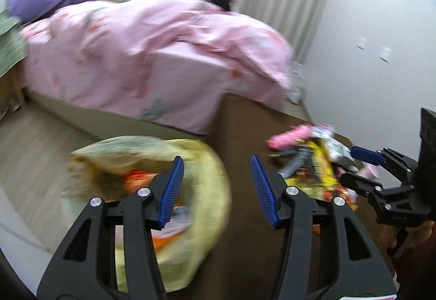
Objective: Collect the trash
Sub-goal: 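Grasp the white candy wrapper on the table with the left tool, then lift the white wrapper with the left tool while the right tool grasps a red snack stick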
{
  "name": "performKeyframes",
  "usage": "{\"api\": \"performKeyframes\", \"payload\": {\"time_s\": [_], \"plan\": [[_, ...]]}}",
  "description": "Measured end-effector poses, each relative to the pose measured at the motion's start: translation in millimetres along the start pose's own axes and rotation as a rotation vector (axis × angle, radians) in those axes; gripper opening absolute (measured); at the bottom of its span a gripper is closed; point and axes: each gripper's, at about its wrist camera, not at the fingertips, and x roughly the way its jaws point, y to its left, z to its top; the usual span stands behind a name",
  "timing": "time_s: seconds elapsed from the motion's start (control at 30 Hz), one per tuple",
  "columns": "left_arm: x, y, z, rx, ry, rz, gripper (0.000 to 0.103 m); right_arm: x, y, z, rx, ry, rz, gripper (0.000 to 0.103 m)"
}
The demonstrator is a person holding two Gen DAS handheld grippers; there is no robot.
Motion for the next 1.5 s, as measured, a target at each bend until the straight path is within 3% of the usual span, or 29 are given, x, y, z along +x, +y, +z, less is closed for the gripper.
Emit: {"api": "performKeyframes", "payload": {"time_s": [0.2,0.37,0.5,0.63,0.8,0.83,0.87,0.9,1.07,1.33,1.5], "plan": [[53.5,-91.6,21.2,0.22,0.043,-0.23,0.049,-43.8,-74.4,-39.3,0.115,-0.058,-0.188,0.066],[118.7,-161.9,45.0,0.421,0.095,-0.311,0.049,-65.8,-128.1,-68.1,0.173,-0.059,-0.324,0.066],[172.9,-205.1,65.1,0.567,0.19,-0.382,0.054,-69.1,-163.2,-85.6,0.234,-0.037,-0.366,0.066],[227.1,-232.6,77.9,0.605,0.284,-0.376,0.055,-69.0,-182.3,-95.7,0.279,-0.039,-0.393,0.066],[287.2,-246.2,71.4,0.58,0.436,-0.282,0.055,-62.5,-196.5,-107.7,0.32,-0.034,-0.37,0.066],[293.2,-245.4,68.7,0.567,0.462,-0.284,0.05,-61.4,-197.5,-109.0,0.319,-0.032,-0.364,0.066],[296.1,-244.6,65.3,0.559,0.482,-0.289,0.04,-60.1,-197.2,-109.2,0.319,-0.03,-0.36,0.066],[295.7,-243.8,62.9,0.557,0.484,-0.29,0.031,-57.6,-197.0,-110.0,0.311,-0.028,-0.354,0.066],[273.0,-230.5,55.7,0.519,0.464,-0.275,0.019,-52.7,-189.4,-108.4,0.275,-0.028,-0.332,0.066],[180.7,-188.5,59.7,0.383,0.343,-0.298,0.018,-39.8,-164.1,-102.6,0.257,-0.041,-0.267,0.066],[117.5,-153.0,38.3,0.306,0.258,-0.271,0.018,-27.9,-143.3,-108.7,0.295,-0.007,-0.233,0.066]]}}
